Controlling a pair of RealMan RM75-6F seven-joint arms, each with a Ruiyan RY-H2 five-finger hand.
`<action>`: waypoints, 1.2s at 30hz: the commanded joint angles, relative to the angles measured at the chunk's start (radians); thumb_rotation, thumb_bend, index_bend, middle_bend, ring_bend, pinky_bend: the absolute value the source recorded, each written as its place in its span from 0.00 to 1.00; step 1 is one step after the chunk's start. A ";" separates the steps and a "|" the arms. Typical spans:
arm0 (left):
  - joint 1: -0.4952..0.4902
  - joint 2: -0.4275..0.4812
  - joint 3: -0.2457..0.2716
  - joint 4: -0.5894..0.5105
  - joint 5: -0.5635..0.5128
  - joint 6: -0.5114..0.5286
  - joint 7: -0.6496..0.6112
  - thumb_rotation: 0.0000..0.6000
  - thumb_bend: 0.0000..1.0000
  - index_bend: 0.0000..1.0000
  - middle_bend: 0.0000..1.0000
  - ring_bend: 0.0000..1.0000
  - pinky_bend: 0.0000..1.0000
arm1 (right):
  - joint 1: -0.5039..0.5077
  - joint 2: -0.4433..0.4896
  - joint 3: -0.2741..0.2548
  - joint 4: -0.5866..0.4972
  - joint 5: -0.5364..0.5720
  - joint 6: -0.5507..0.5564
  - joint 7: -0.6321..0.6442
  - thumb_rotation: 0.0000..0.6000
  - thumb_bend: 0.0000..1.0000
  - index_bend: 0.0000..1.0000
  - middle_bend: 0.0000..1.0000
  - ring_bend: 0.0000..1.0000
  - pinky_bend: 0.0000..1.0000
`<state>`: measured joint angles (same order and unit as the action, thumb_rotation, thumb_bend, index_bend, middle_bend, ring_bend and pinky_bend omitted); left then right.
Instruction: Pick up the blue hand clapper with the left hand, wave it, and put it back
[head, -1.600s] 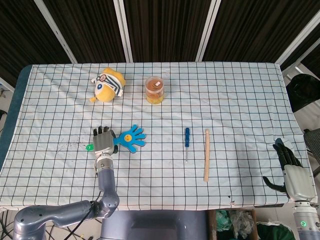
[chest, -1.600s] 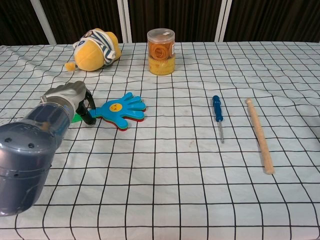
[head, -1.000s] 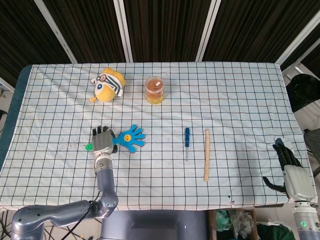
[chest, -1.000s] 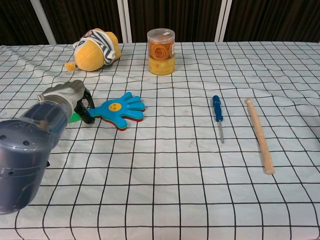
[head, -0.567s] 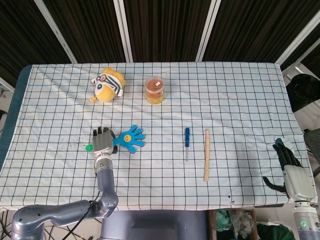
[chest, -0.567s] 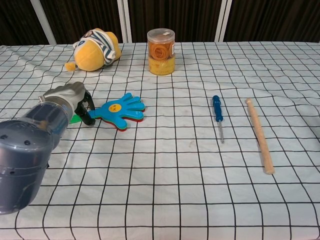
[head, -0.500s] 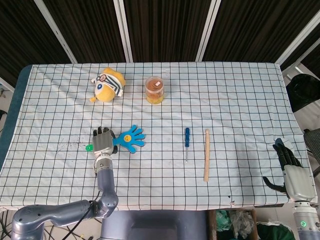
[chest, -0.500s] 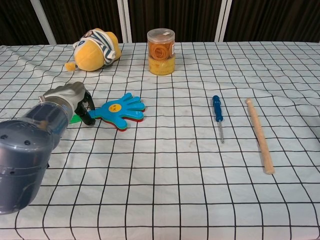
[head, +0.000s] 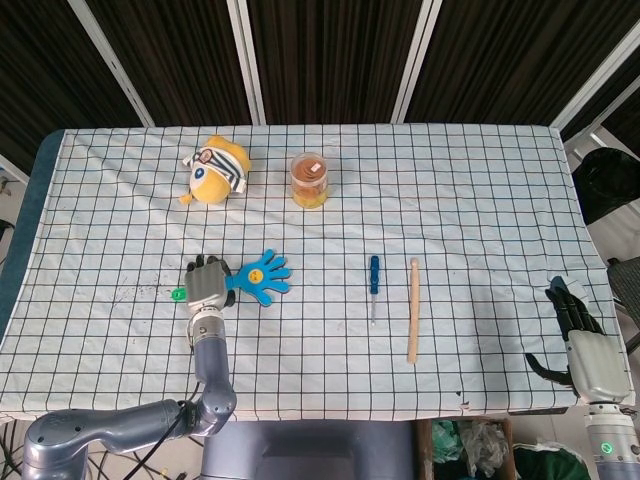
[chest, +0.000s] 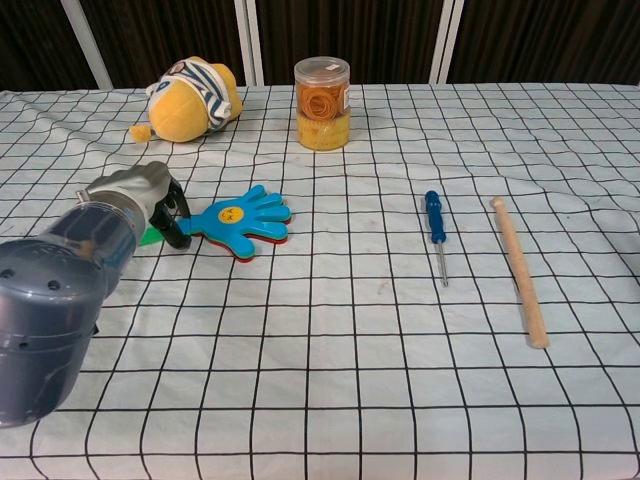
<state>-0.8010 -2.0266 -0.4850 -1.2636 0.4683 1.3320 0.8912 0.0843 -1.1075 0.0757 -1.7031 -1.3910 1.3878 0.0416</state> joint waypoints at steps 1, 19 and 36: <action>0.001 0.000 0.000 -0.001 0.009 0.000 -0.013 1.00 0.37 0.45 0.28 0.10 0.18 | 0.000 0.000 0.000 0.000 0.000 0.000 0.000 1.00 0.21 0.00 0.00 0.00 0.16; 0.035 0.021 0.041 -0.050 0.207 0.007 -0.212 1.00 0.46 0.54 0.55 0.37 0.48 | 0.000 0.001 -0.001 -0.001 0.002 -0.003 0.002 1.00 0.21 0.00 0.00 0.00 0.16; 0.139 0.141 0.082 -0.258 0.391 -0.033 -0.489 1.00 0.55 0.74 0.82 0.69 0.87 | 0.000 0.001 0.000 -0.003 0.006 -0.004 0.002 1.00 0.21 0.00 0.00 0.00 0.16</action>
<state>-0.6920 -1.9268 -0.4118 -1.4609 0.8157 1.3173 0.4656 0.0842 -1.1061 0.0756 -1.7063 -1.3854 1.3834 0.0431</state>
